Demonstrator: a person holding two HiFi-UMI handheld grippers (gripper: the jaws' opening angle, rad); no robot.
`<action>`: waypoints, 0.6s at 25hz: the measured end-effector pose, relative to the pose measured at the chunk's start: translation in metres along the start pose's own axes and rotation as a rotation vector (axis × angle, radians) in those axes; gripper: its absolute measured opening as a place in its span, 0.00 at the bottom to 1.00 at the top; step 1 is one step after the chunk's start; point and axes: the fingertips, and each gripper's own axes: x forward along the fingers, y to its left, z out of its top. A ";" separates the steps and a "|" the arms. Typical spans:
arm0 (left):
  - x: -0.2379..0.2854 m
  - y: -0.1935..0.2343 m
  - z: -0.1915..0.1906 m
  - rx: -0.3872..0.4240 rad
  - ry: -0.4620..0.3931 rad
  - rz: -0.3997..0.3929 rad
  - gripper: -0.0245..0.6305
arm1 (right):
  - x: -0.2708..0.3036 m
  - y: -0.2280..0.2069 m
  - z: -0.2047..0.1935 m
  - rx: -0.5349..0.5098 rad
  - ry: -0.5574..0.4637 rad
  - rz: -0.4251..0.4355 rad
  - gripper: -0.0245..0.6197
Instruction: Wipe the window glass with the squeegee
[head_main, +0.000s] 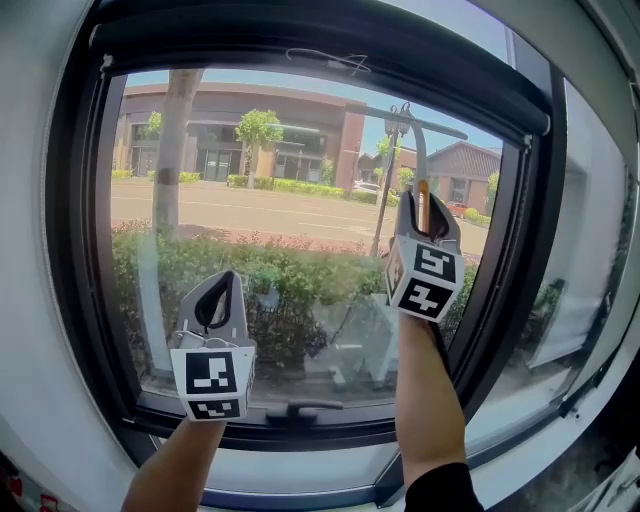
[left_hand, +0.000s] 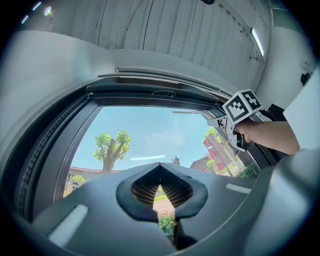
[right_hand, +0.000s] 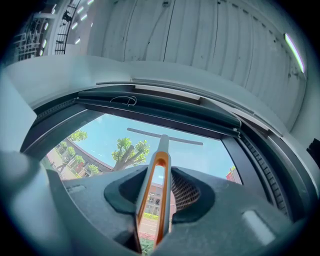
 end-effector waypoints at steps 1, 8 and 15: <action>-0.001 -0.001 -0.003 -0.002 0.005 -0.004 0.06 | -0.003 -0.001 -0.003 0.001 0.003 0.001 0.22; -0.006 -0.012 -0.029 -0.021 0.051 -0.028 0.06 | -0.035 0.005 -0.035 -0.016 0.026 0.017 0.22; -0.019 -0.029 -0.056 -0.042 0.096 -0.057 0.06 | -0.074 0.018 -0.066 -0.015 0.067 0.031 0.22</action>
